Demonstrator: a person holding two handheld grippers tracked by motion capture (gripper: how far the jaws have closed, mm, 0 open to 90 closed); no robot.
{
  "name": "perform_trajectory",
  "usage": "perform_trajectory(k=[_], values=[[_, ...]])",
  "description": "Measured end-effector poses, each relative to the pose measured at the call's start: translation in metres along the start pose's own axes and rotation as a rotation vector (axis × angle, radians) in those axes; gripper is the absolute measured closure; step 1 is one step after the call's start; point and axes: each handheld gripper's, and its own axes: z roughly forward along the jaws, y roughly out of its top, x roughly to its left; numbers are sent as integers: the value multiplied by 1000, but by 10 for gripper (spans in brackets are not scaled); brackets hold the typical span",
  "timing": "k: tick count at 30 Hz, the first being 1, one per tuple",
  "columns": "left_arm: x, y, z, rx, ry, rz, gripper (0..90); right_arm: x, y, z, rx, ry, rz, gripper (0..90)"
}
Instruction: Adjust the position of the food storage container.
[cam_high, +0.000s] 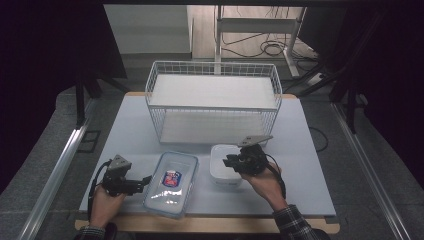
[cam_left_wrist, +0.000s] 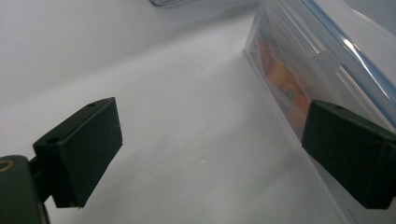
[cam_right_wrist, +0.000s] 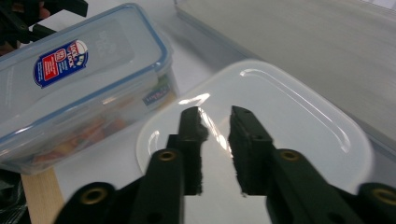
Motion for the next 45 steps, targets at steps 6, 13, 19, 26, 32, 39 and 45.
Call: perform_trajectory(k=[6,13,19,26,32,39,45], values=[[3,-1,-1,-4,10,-27,46,12,13,22,28,14,-53,892],[3,-1,-1,-2,7,-30,46,24,30,49,59,16,-107,895],[3,-1,-1,0,4,-24,46,29,33,68,118,-6,-141,895],[2,-1,0,3,3,-27,48,22,30,64,133,-22,-132,896],[2,-1,0,5,3,-25,49,10,22,51,132,-44,-104,895],[1,0,1,13,3,-16,51,-5,9,31,123,-74,-58,895],[0,0,1,13,3,-14,53,-15,-4,14,110,-104,-25,895]])
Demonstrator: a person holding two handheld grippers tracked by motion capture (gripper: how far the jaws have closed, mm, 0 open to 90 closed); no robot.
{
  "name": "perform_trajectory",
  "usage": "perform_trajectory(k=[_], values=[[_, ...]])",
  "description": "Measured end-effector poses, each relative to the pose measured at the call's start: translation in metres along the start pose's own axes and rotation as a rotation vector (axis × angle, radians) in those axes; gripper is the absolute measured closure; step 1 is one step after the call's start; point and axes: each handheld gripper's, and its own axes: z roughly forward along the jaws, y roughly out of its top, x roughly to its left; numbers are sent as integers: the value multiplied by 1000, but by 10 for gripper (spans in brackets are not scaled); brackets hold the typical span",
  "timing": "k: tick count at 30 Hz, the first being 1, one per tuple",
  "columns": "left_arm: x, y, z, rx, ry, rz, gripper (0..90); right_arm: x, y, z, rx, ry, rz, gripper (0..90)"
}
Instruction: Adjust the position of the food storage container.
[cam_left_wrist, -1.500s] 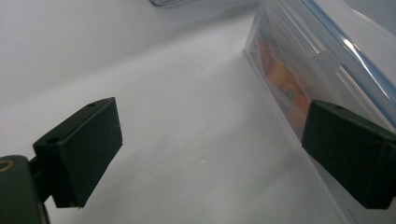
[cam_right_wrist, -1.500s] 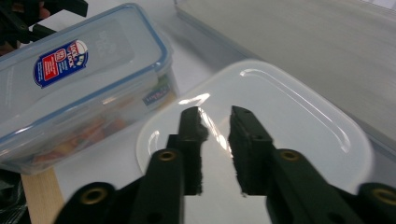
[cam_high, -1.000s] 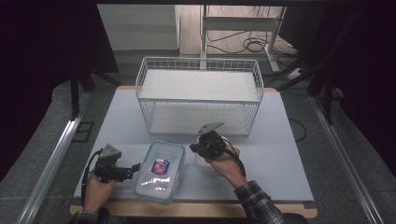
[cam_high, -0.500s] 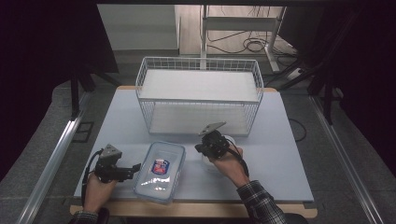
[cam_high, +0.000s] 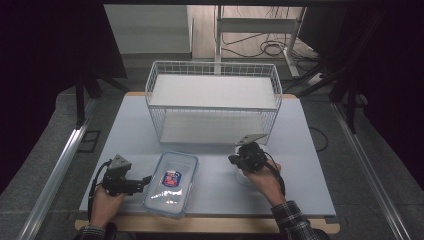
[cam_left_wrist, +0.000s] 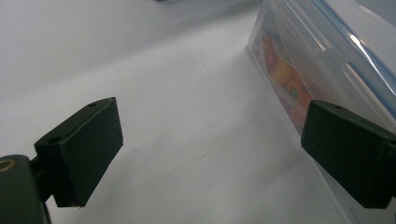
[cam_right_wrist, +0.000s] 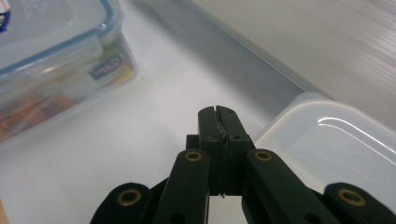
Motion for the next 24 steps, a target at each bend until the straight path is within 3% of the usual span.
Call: perform_trajectory(k=[24], values=[[-1,0,0,3,1,4,57,-50,-37,-34,-8,-152,139,895]])
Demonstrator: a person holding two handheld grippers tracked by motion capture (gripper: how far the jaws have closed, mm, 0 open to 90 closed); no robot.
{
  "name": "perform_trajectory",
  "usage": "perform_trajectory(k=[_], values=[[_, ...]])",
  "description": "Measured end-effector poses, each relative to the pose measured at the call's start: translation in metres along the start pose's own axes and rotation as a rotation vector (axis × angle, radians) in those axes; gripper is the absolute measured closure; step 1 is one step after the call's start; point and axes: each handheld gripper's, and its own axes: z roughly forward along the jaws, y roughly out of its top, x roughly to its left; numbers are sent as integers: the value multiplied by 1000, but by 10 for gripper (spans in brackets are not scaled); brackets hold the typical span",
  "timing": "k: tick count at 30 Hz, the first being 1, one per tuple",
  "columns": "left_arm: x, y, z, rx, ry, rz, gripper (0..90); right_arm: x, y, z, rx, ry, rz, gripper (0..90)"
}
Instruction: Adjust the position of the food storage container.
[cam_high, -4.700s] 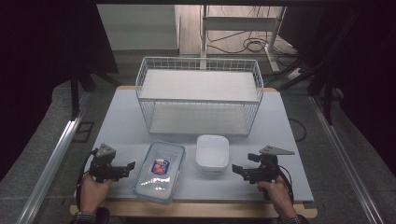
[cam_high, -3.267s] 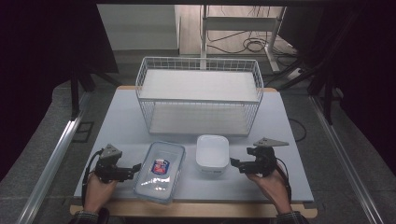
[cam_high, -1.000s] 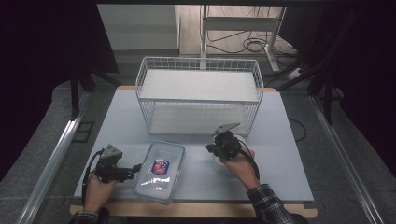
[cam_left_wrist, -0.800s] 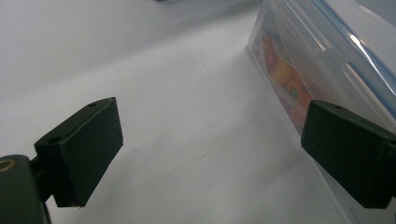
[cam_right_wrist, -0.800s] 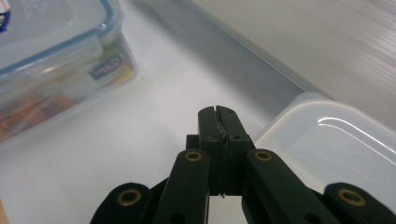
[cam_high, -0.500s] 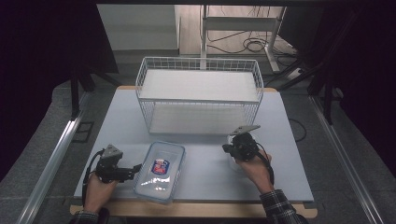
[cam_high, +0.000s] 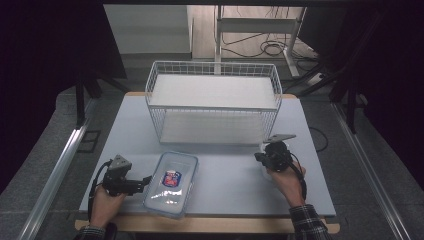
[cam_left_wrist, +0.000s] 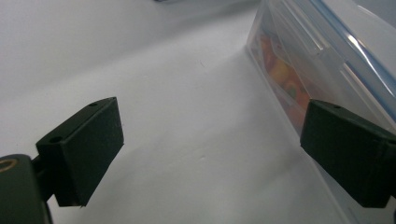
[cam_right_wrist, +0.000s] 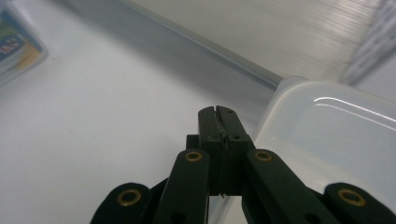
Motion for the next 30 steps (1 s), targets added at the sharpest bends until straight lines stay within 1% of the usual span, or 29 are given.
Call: perform_trajectory(k=[5,8,9,11,13,14,15,16,18,19,20,21,23,24,25,27,28,30], values=[[0,0,0,-1,-8,-13,63,-13,-8,-7,-1,-34,27,895],[-1,1,0,13,-17,-13,69,-21,-13,-13,-6,-57,48,895],[-1,1,0,19,-18,-11,74,-24,-15,-15,-9,-62,62,895],[-3,2,-1,37,-16,-3,85,-26,-18,-17,-18,-66,75,894],[-5,2,-3,51,-11,16,90,-26,-19,-18,-22,-63,82,893],[-5,2,-5,53,-19,12,100,-25,-20,-19,-28,-59,82,892],[-5,2,-7,54,-32,10,130,-25,-20,-19,-37,-56,82,891],[-6,2,-10,55,-52,17,160,-23,-21,-20,-42,-52,83,890],[-9,0,-14,64,-87,40,262,-19,-21,-23,-60,-40,76,885],[-10,-1,-16,68,-108,54,356,-17,-21,-24,-65,-34,73,884],[-12,-2,-19,81,-133,67,412,-15,-22,-25,-69,-29,69,882],[-13,-3,-21,91,-143,72,505,-12,-23,-26,-74,-20,62,881],[-16,-6,-24,107,-187,84,658,-7,-25,-28,-80,-6,55,882],[-18,-8,-27,114,-213,94,705,-5,-26,-29,-82,-4,53,882],[-19,-10,-28,118,-219,95,767,-3,-27,-30,-83,4,47,882],[-22,-13,-32,121,-258,98,846,2,-29,-32,-89,16,42,883],[-24,-15,-34,122,-282,101,865,4,-29,-32,-89,21,39,883],[-27,-19,-36,140,-293,111,897,9,-31,-34,-91,36,33,882]])
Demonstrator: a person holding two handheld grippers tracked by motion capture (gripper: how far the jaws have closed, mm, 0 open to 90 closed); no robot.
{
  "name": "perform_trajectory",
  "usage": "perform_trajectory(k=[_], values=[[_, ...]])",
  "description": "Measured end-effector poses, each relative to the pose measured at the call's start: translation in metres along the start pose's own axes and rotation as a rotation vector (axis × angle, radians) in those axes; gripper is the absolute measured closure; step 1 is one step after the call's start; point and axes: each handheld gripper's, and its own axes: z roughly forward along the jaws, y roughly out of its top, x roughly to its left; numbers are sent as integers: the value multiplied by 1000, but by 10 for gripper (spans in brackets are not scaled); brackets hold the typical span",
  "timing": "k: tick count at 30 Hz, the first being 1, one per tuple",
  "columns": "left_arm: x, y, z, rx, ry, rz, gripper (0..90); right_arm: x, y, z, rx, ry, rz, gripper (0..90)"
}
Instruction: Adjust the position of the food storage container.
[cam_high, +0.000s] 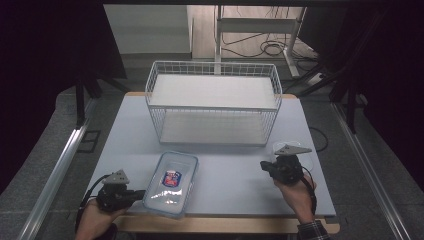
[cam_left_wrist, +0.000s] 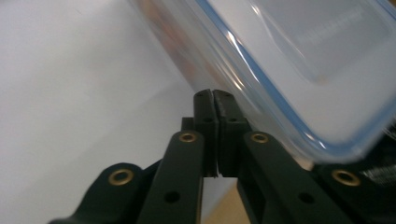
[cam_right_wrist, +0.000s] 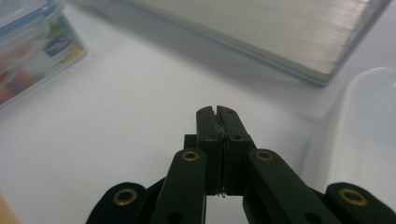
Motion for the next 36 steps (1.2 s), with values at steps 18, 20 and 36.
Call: perform_trajectory(k=[18,20,36], values=[[-25,12,17,13,-85,2,899,48,-20,-5,47,137,-61,873],[-26,14,19,11,-89,-1,898,56,-23,-5,53,163,-67,873],[-44,43,48,10,-116,30,898,114,-40,4,111,364,-130,881]])
